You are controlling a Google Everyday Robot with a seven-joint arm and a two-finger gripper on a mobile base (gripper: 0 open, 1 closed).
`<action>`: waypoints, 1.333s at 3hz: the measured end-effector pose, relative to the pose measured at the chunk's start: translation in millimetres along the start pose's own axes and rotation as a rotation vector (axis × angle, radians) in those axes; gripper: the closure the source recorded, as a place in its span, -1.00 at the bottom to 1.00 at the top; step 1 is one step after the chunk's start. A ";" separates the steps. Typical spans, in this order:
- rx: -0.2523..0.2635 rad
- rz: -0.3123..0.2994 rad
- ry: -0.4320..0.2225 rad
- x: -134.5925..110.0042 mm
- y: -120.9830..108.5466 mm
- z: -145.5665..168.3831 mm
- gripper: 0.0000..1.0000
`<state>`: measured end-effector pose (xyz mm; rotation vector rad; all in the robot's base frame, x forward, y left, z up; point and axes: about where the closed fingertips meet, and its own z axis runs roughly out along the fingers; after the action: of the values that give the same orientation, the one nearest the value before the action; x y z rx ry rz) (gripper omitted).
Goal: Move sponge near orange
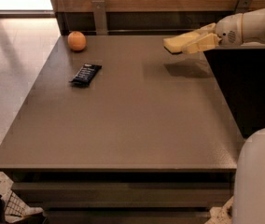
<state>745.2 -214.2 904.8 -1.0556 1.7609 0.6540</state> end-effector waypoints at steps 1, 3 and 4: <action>0.048 -0.053 -0.057 -21.1 -7.4 34.8 1.00; 0.019 -0.064 -0.127 -9.7 16.8 141.7 1.00; 0.079 -0.055 -0.066 -15.8 8.2 156.2 1.00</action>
Offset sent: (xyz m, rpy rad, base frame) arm 0.0412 0.1379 -0.0635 0.0692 -0.1172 -0.0120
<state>811.3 -80.5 855.3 -1.0135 1.6813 0.5741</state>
